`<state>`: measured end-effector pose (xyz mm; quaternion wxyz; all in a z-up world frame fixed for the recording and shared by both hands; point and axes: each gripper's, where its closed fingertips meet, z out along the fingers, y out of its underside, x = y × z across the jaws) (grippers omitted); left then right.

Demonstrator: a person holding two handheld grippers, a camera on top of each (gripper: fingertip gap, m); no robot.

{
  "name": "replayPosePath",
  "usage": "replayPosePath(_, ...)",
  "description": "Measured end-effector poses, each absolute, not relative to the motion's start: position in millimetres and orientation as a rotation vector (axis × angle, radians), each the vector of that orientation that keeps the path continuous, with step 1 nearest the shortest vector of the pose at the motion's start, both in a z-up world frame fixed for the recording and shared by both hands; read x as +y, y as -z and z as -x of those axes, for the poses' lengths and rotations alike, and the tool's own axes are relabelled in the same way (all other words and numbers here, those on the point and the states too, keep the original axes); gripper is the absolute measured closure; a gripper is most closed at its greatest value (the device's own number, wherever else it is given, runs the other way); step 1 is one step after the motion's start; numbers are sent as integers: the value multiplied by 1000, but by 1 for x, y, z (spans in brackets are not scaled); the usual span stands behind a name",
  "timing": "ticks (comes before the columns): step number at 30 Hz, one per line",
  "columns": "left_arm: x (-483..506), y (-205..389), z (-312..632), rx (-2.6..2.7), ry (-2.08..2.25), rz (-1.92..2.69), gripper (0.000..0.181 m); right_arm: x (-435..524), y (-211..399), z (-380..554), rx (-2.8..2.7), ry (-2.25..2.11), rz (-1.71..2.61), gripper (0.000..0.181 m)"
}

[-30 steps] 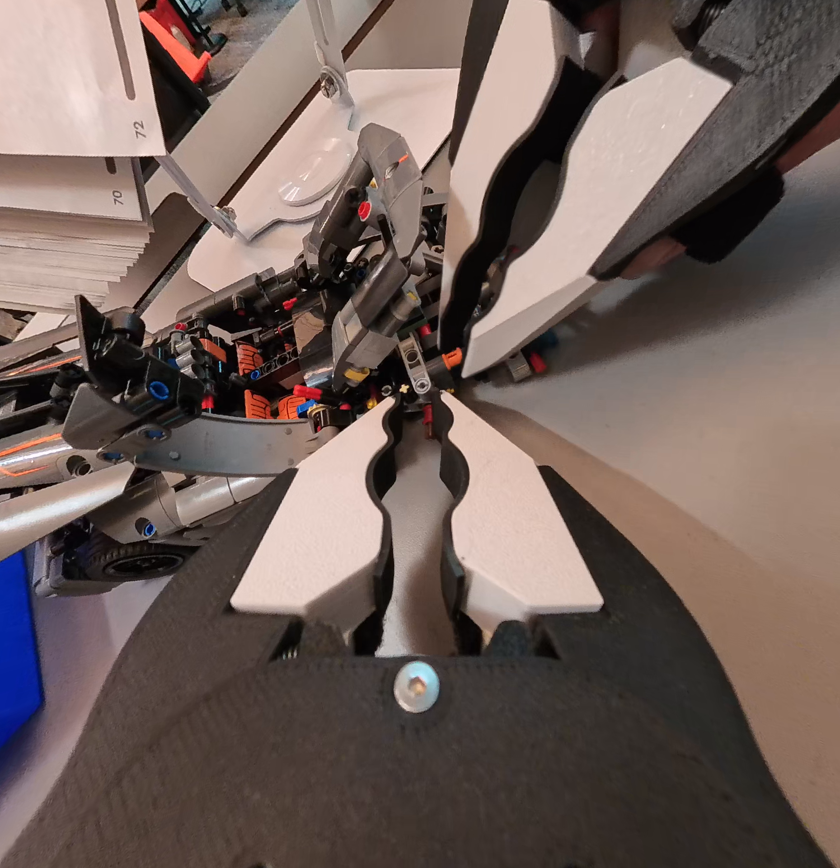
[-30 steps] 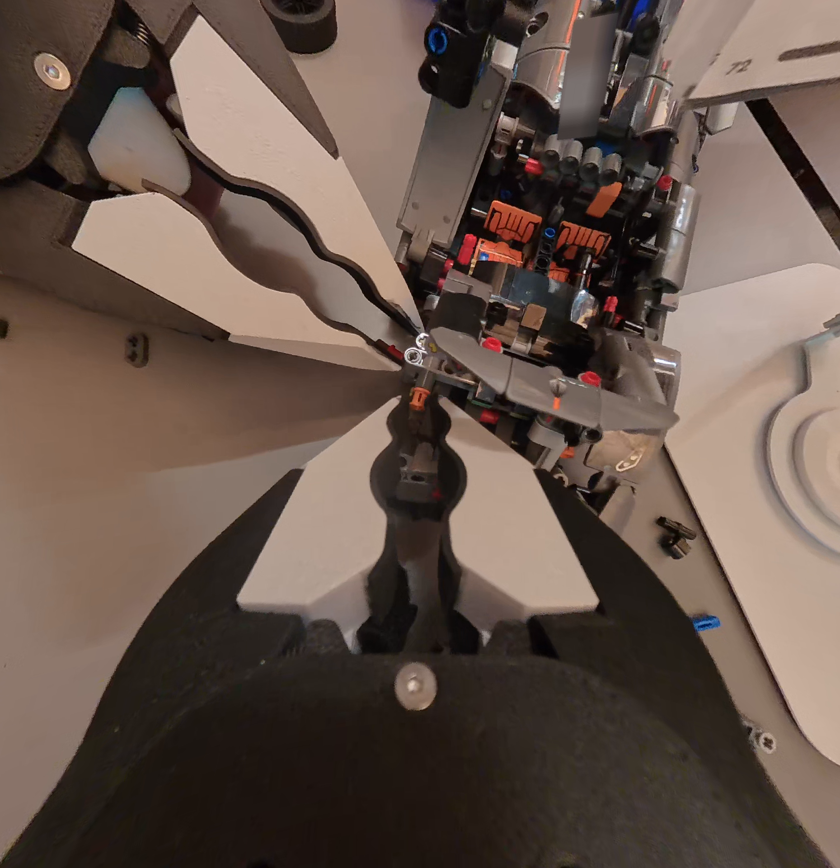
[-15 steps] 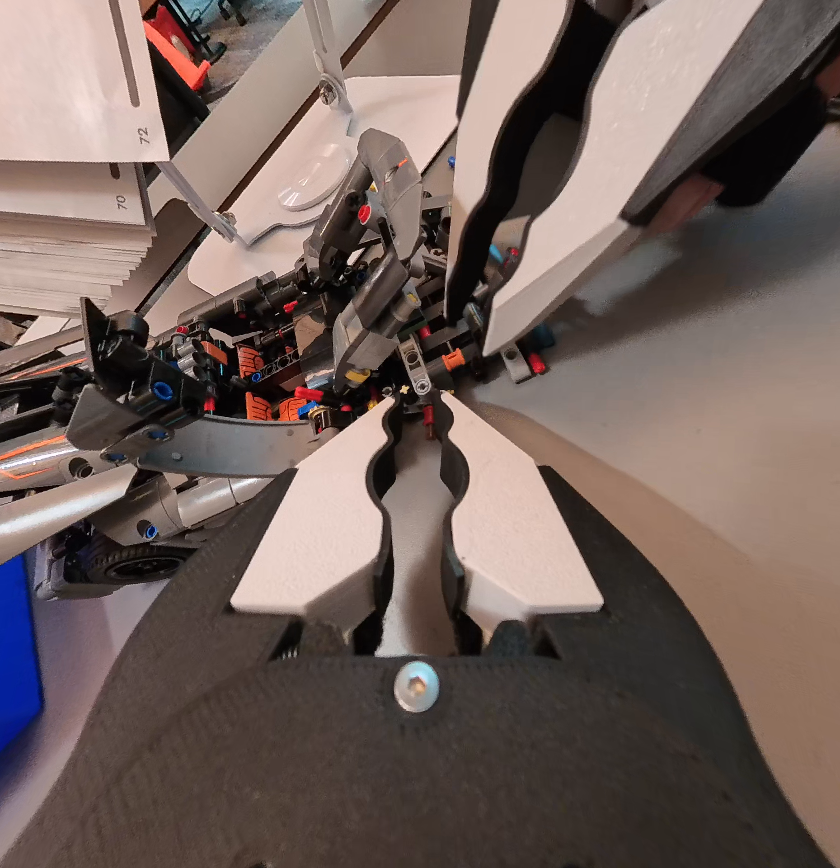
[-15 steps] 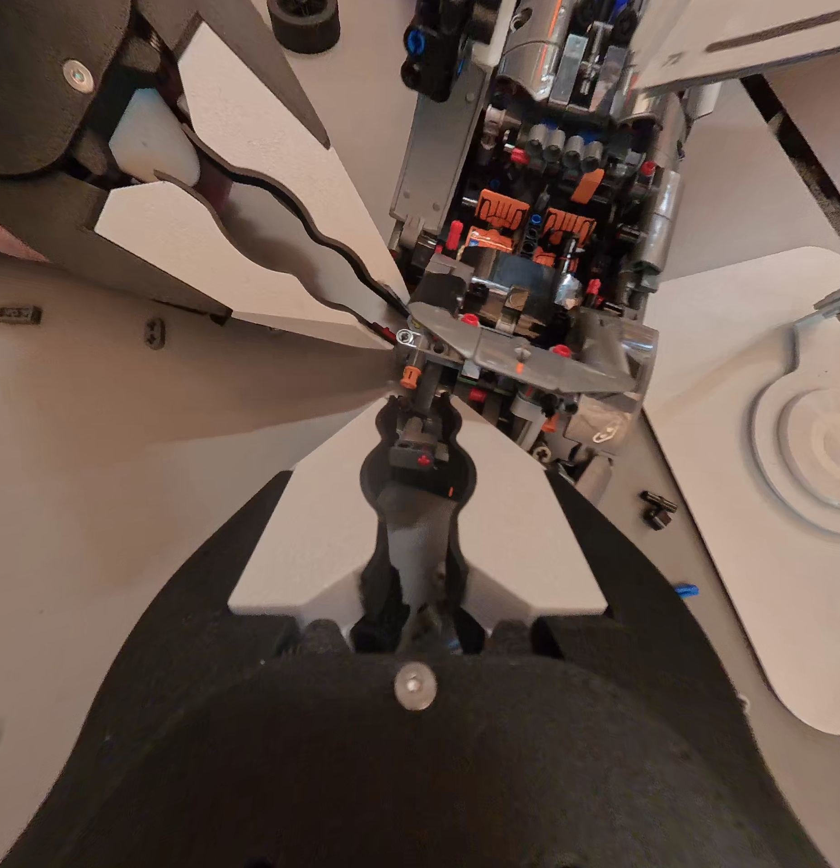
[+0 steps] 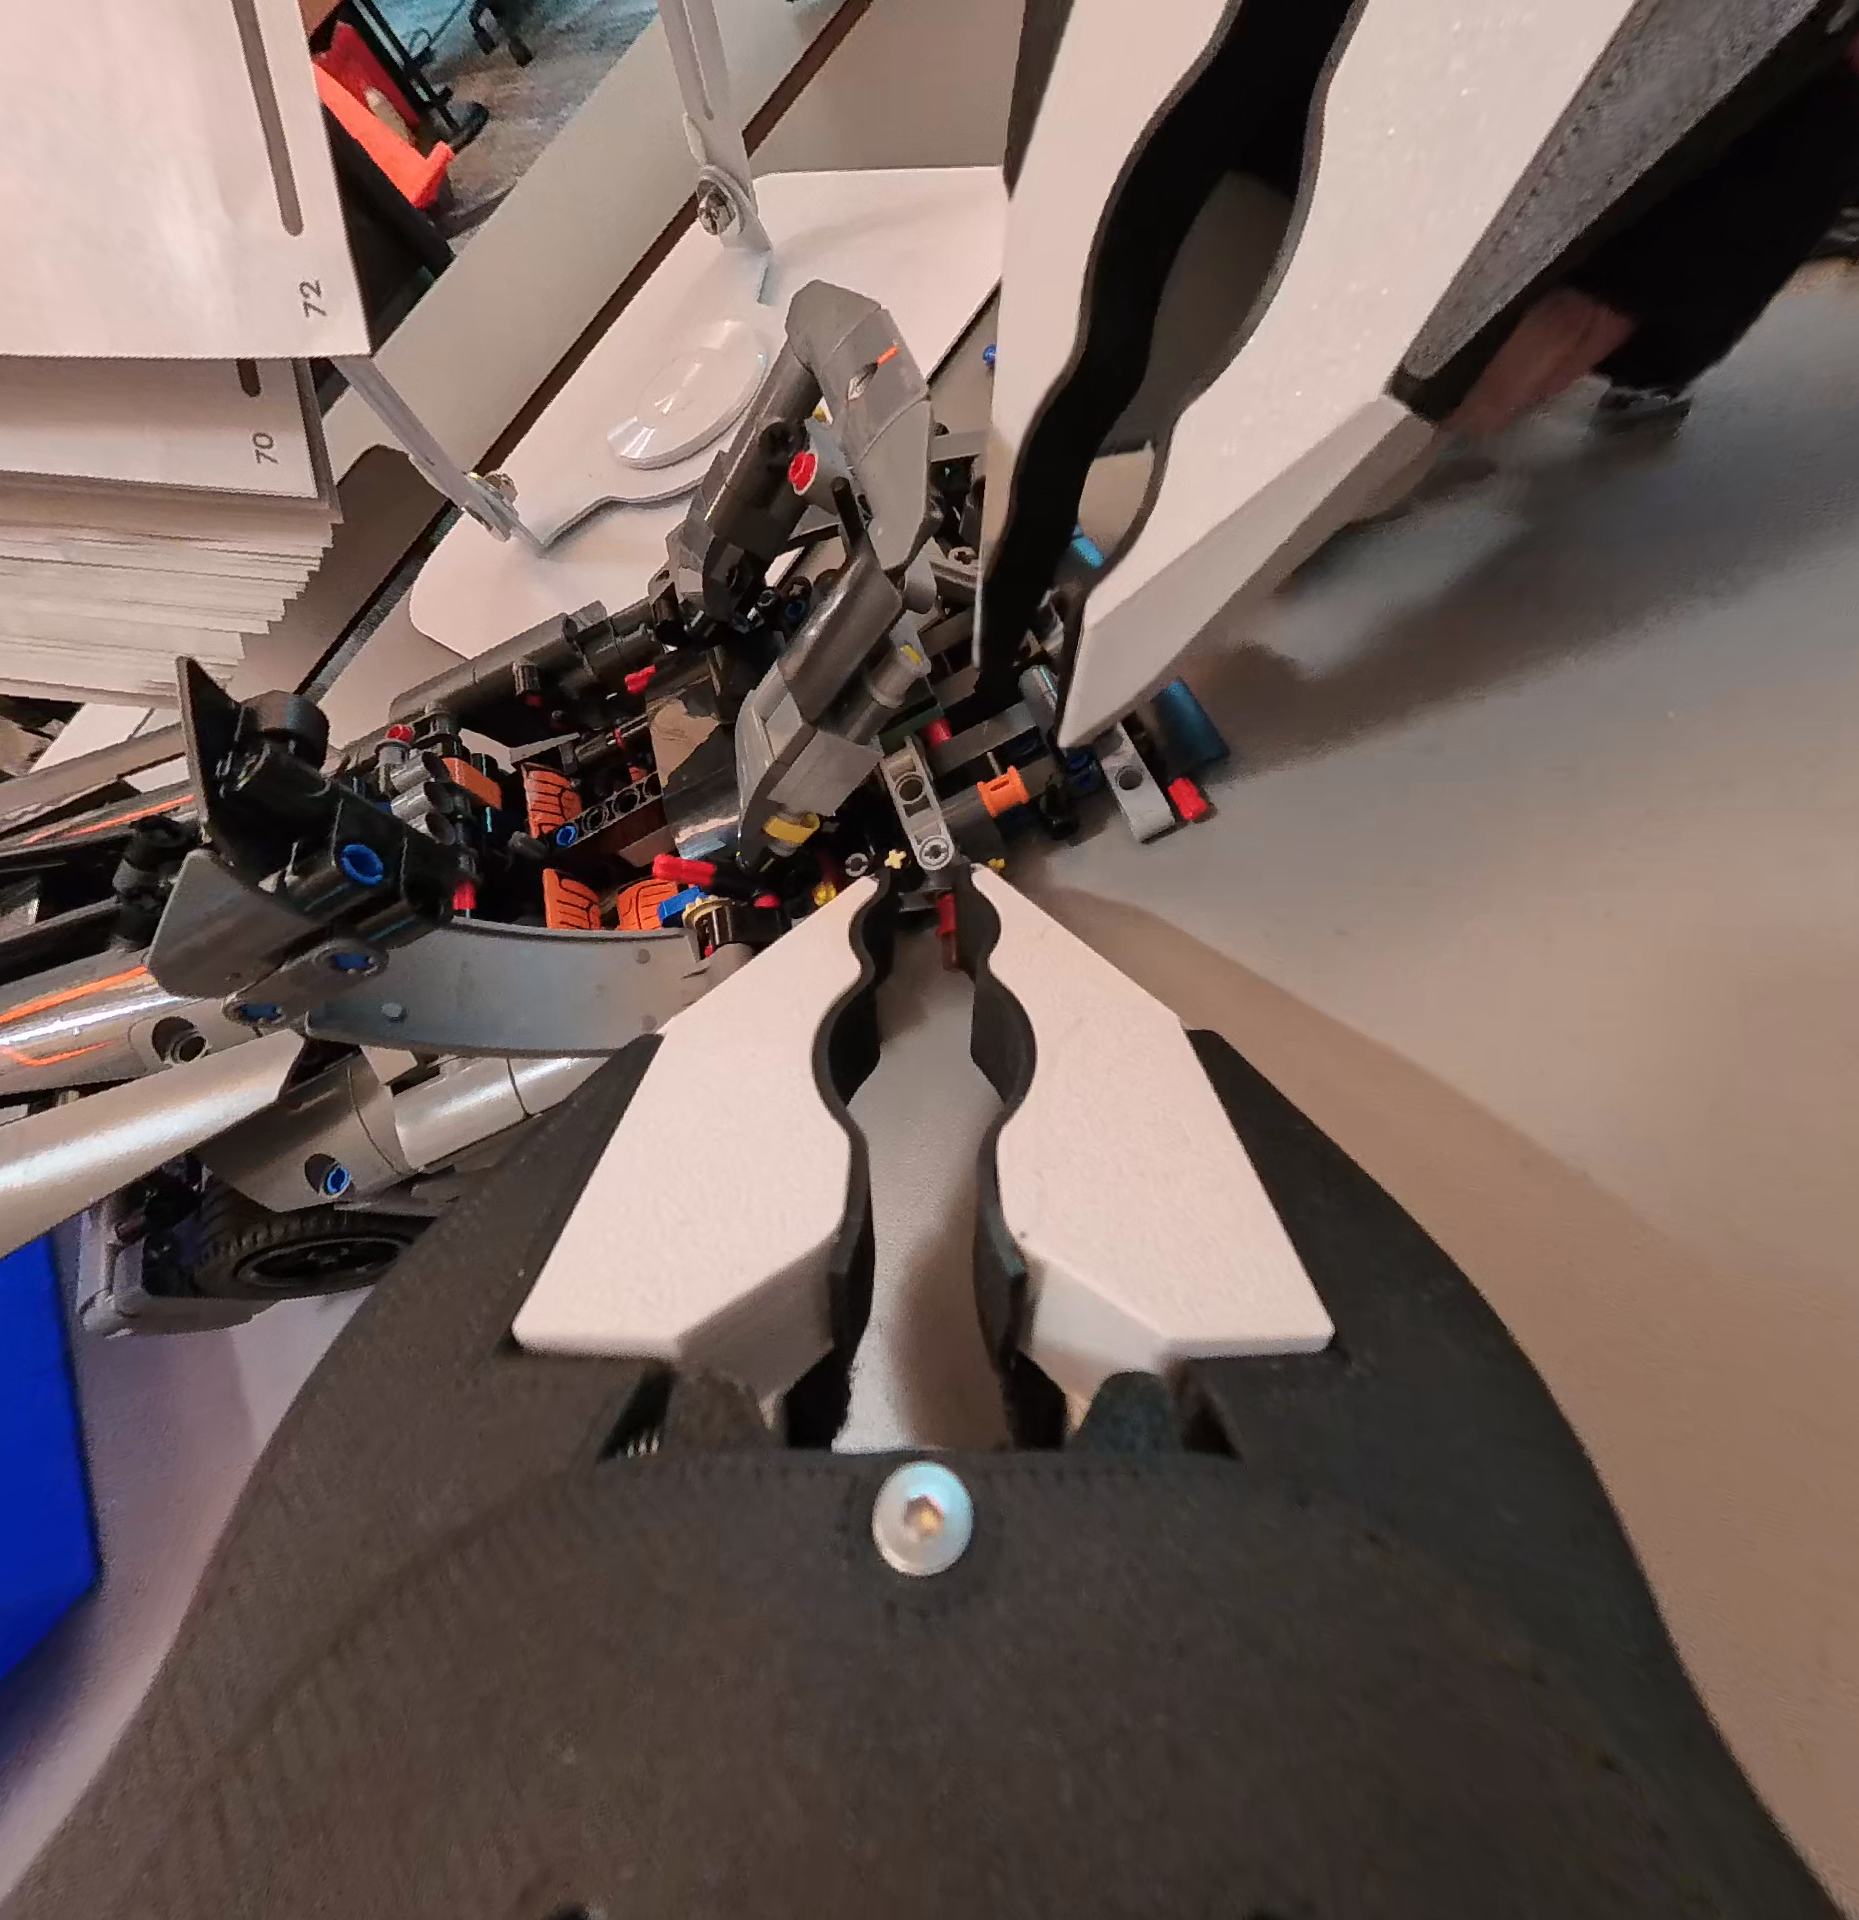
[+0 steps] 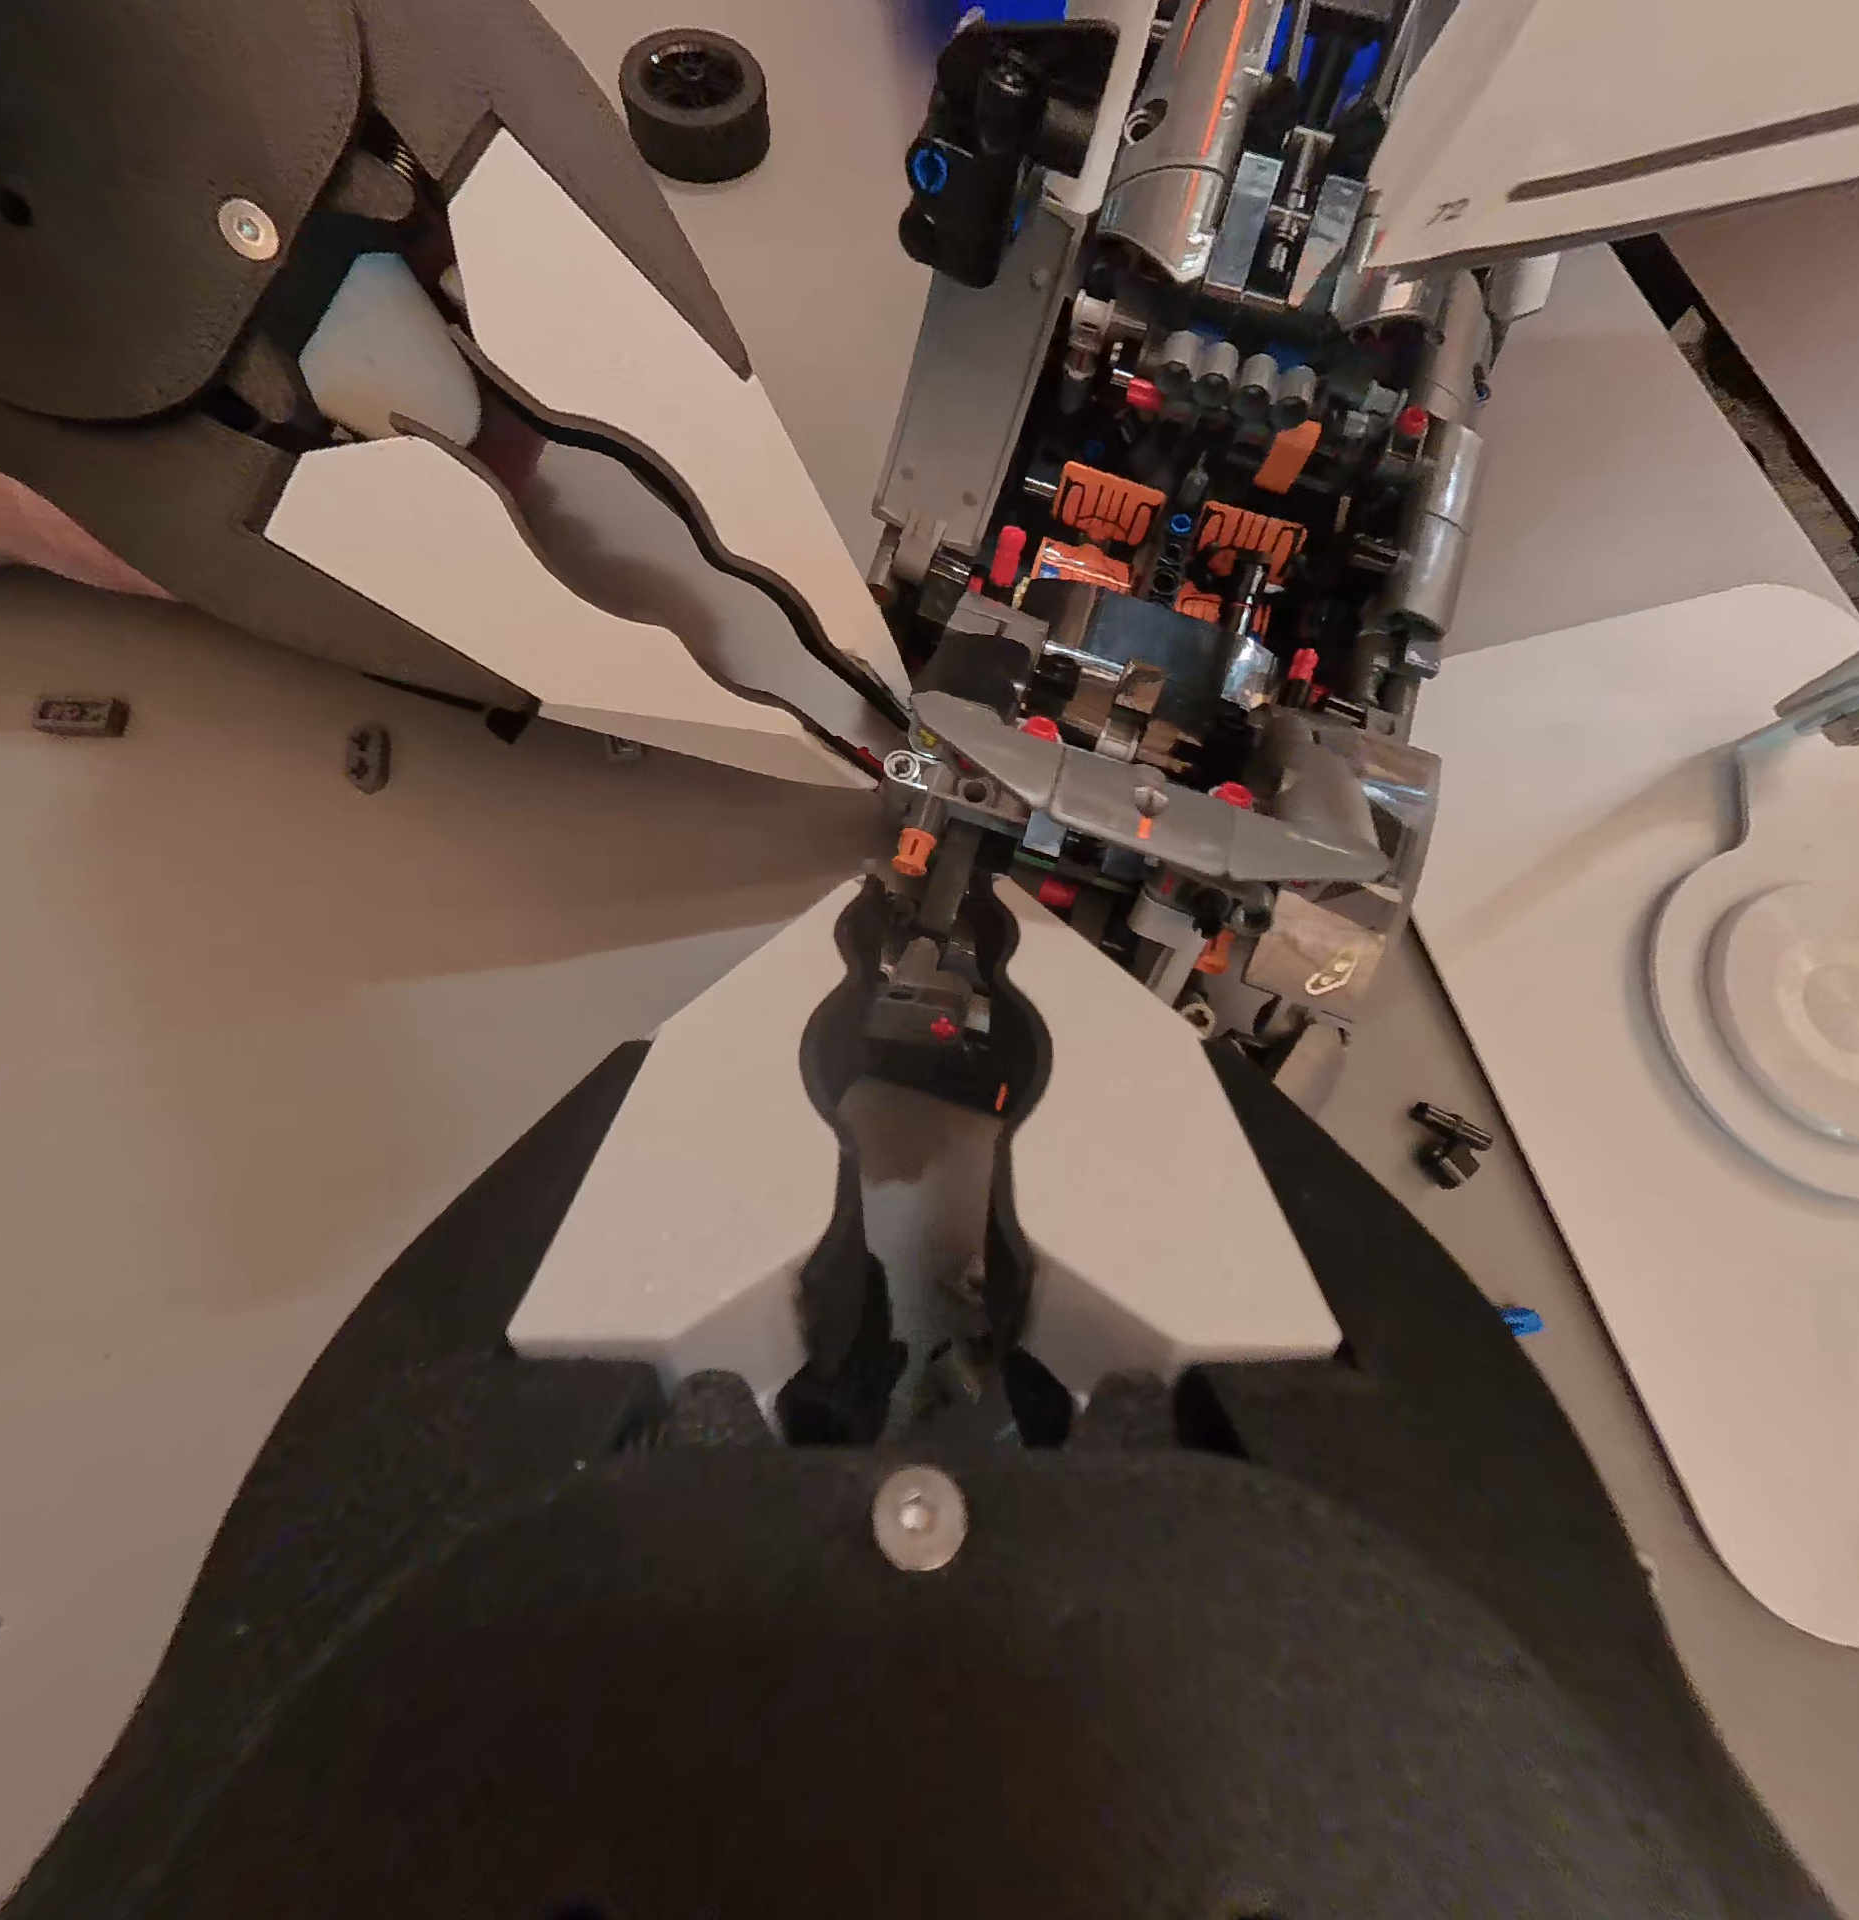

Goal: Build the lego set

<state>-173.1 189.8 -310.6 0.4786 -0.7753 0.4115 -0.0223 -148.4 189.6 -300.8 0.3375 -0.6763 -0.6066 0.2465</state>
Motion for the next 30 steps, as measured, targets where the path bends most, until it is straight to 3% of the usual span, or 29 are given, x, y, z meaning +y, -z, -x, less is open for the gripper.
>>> replayPosePath(30, 190, 310, 173, 1007, 50, 1887, 174, 192, 300, 152, -1575, -587, 1718, 168)
